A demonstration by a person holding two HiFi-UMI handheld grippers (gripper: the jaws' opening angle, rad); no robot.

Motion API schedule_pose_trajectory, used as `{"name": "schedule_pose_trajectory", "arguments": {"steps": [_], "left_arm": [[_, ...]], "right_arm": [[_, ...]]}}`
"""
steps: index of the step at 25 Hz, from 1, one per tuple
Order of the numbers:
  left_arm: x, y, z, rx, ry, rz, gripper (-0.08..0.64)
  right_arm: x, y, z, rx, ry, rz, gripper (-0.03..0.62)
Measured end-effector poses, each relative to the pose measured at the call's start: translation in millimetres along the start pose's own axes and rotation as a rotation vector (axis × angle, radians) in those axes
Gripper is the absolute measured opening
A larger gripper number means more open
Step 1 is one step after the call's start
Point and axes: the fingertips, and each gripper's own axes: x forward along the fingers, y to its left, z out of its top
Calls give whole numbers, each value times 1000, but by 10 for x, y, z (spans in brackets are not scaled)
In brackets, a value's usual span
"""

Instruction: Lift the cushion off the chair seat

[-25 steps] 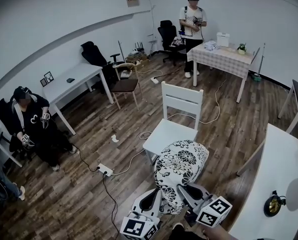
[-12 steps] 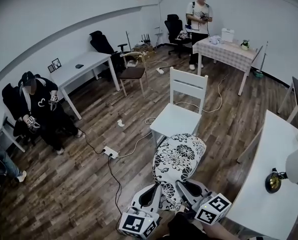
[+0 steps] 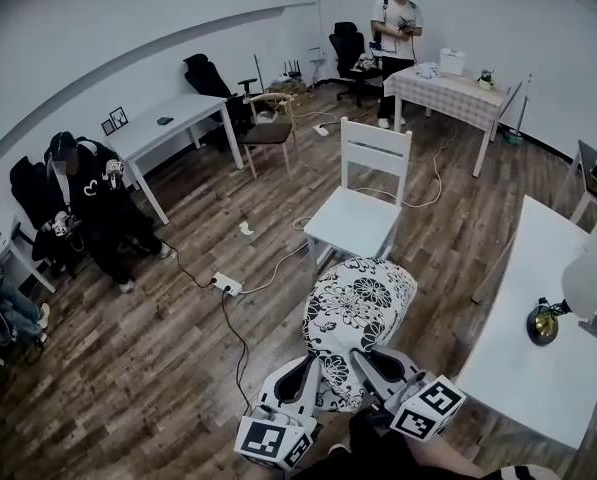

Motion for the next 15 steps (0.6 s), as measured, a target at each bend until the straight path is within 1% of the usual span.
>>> {"name": "schedule_pose_trajectory", "arguments": {"steps": [4, 8, 11, 15], "left_arm": [[-70, -32, 109, 8, -17, 12, 2], [-118, -80, 203, 10, -39, 19, 2], [-105, -6, 210, 3, -54, 31, 2], [-128, -21, 147, -9, -30, 29, 2]], "right_arm": [[8, 73, 77, -2, -1, 17, 36], [-50, 93, 157, -6, -17, 4, 37], [-55, 51, 178, -38, -22, -21, 37], [-124, 21, 154, -68, 0, -61, 35]]}}
